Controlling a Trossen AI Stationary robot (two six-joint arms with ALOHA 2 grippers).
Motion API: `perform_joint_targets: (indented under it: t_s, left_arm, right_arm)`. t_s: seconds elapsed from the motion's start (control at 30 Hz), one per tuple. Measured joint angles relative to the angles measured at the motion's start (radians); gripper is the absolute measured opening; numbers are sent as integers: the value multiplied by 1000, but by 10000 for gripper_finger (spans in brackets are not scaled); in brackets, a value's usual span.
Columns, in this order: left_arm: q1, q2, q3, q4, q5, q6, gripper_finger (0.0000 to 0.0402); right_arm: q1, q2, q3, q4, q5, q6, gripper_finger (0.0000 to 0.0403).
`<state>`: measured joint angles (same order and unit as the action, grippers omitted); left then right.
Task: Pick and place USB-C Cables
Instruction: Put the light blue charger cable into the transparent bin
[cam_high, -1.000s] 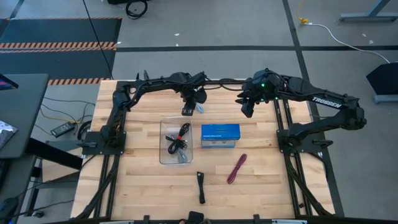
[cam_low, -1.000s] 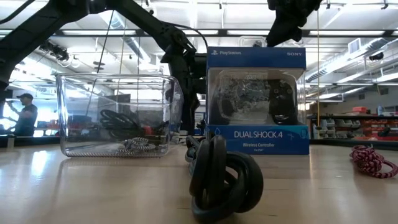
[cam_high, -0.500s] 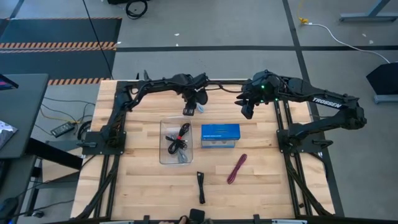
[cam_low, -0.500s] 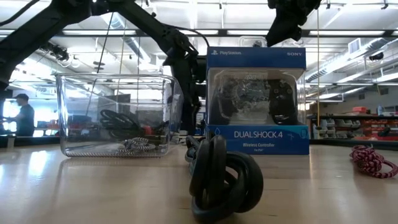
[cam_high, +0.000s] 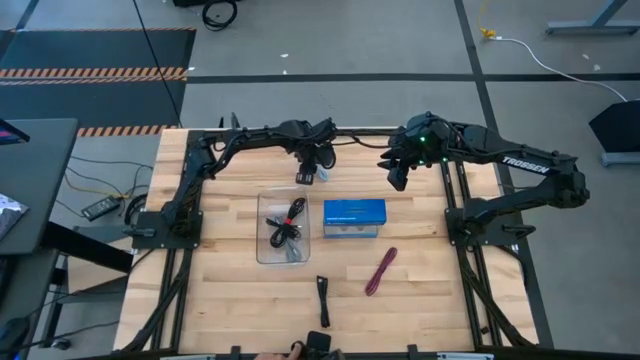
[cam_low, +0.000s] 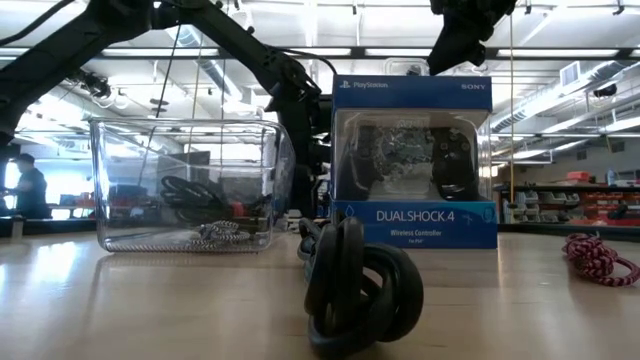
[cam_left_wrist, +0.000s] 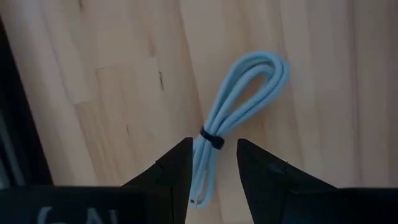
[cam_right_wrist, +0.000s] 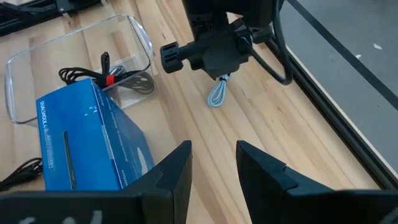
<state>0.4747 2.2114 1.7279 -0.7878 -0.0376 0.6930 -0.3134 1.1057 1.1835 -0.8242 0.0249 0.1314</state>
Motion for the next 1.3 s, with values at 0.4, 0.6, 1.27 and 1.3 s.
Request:
perform_joint_targets:
  t_s: [0.4,0.6,1.27,1.3]
  left_arm:
    - [-1,10,0,0,8,26,133]
    - [-1,10,0,4,8,59,133]
    - [7,9,0,-35,117,105,133]
    - [7,9,0,-36,131,105,133]
  right_arm:
    - [0,0,0,0,0,0,130]
    - [0,0,0,0,0,0,130]
    - [0,0,0,0,-1,0,130]
    - [0,0,0,-1,-1,-1,130]
